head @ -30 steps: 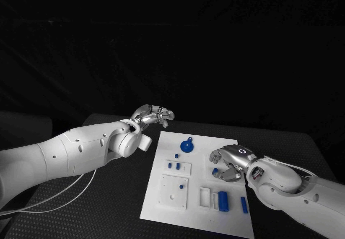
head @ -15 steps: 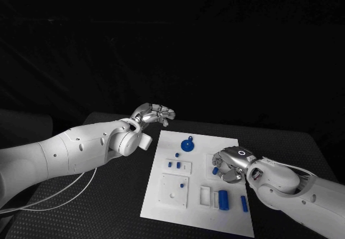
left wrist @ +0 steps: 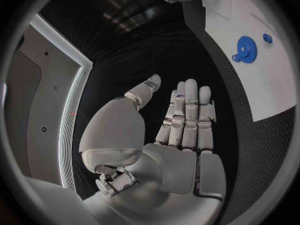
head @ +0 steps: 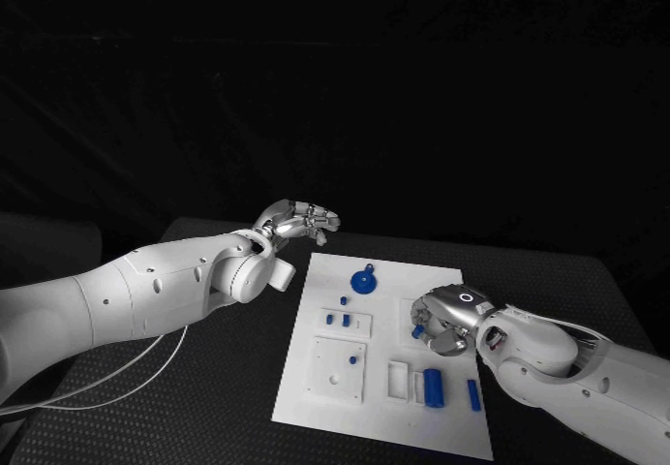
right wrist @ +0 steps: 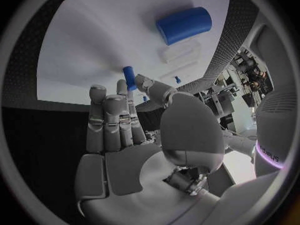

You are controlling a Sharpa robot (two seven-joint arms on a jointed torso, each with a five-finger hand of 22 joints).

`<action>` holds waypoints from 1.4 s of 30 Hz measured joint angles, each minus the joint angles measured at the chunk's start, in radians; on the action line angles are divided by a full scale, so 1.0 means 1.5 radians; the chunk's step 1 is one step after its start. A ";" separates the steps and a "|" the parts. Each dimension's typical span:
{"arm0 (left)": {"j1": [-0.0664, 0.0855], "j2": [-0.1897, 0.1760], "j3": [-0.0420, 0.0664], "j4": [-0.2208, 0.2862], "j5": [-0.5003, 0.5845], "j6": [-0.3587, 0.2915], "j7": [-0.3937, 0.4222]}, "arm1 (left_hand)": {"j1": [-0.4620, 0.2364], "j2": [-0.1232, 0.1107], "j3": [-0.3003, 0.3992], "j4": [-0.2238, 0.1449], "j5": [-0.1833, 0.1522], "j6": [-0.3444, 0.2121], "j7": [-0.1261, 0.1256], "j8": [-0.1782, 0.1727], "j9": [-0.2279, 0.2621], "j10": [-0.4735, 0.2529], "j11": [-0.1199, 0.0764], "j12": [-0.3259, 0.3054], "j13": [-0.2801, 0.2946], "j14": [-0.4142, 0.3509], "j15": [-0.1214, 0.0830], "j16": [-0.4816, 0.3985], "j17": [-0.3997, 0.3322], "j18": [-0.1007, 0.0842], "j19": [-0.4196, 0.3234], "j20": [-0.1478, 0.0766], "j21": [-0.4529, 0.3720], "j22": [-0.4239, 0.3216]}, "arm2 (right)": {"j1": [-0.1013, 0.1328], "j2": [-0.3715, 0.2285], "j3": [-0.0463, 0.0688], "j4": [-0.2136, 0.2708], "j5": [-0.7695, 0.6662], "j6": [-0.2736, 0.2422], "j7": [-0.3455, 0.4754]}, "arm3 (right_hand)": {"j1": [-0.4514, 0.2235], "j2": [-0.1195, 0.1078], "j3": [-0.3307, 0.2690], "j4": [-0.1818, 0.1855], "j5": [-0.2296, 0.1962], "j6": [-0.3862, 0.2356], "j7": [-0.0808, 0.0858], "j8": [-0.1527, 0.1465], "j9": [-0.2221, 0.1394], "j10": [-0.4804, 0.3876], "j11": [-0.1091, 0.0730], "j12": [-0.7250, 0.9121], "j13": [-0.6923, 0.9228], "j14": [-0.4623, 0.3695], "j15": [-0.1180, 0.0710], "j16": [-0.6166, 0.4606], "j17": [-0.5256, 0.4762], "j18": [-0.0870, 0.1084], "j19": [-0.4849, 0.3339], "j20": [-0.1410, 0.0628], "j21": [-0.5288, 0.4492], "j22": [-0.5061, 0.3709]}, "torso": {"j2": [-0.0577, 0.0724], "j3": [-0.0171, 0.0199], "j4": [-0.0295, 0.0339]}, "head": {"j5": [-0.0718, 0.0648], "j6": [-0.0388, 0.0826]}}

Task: Assemble the parts on the task board

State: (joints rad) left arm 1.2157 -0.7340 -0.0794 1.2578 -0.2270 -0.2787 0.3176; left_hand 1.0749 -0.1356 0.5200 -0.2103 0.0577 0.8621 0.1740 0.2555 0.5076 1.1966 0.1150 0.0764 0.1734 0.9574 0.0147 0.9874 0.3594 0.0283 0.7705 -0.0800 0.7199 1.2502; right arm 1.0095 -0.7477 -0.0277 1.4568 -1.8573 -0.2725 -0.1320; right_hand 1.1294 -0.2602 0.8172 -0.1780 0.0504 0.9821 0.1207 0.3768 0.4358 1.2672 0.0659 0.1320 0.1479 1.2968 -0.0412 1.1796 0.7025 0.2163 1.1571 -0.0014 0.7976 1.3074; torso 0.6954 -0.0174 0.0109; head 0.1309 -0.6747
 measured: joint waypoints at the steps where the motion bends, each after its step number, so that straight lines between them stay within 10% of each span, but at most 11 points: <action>1: 0.000 0.000 0.000 0.000 0.000 0.000 0.000 | 0.000 0.000 0.000 0.000 0.000 0.000 0.000 0.000 0.000 0.000 0.000 0.000 0.000 0.000 0.000 0.000 0.000 0.000 0.000 0.000 0.000 0.000 | 0.000 0.001 0.000 0.000 0.000 0.000 0.000 | 0.000 0.000 0.000 0.000 0.000 0.000 0.000 0.000 0.000 0.000 0.000 0.000 0.000 0.000 0.000 0.000 0.000 0.000 0.000 0.000 0.000 0.000 | 0.000 -0.0001 0.0000 | 0.000 0.000; 33: 0.000 0.001 0.000 -0.003 0.000 0.000 0.000 | 0.000 0.000 0.000 0.000 0.000 -0.002 0.002 0.002 0.000 -0.001 -0.001 0.000 0.000 0.002 0.002 0.000 0.001 0.006 0.003 -0.002 -0.002 0.000 | -0.010 0.003 -0.005 0.009 -0.033 -0.050 -0.021 | 0.013 0.036 0.036 -0.018 -0.003 0.040 -0.016 0.019 0.005 0.043 -0.019 0.015 0.020 0.000 -0.016 0.002 0.002 0.000 0.005 -0.005 0.013 0.000 | 0.000 0.0004 -0.0001 | 0.003 0.003; 42: 0.000 0.001 0.000 -0.007 0.001 0.000 0.000 | 0.000 0.000 0.000 0.000 0.000 -0.002 0.002 0.002 0.000 -0.001 -0.001 0.000 0.000 0.002 0.002 0.000 0.002 0.005 0.002 -0.002 -0.002 0.001 | -0.011 -0.011 0.011 0.037 -0.034 -0.078 -0.019 | 0.014 0.037 0.036 -0.018 -0.003 0.042 -0.014 0.019 0.005 0.045 -0.022 0.016 0.021 -0.003 -0.019 0.002 0.002 0.000 0.008 -0.008 0.013 0.000 | 0.000 0.0006 -0.0001 | 0.003 0.004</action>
State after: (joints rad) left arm 1.2156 -0.7318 -0.0794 1.2480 -0.2248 -0.2788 0.3175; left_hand 1.0750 -0.1356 0.5200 -0.2103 0.0577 0.8584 0.1776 0.2588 0.5069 1.1955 0.1135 0.0764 0.1729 0.9610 0.0182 0.9874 0.3620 0.0364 0.7742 -0.0835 0.7162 1.2517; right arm 0.9936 -0.7641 -0.0109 1.5121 -1.9084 -0.3890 -0.1599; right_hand 1.1509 -0.2050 0.8708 -0.2043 0.0462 1.0444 0.0999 0.4060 0.4433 1.3351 0.0336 0.1554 0.1789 1.2925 -0.0695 1.1831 0.7054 0.2167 1.1687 -0.0127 0.8169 1.3073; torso 0.6950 -0.0166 0.0108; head 0.1348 -0.6691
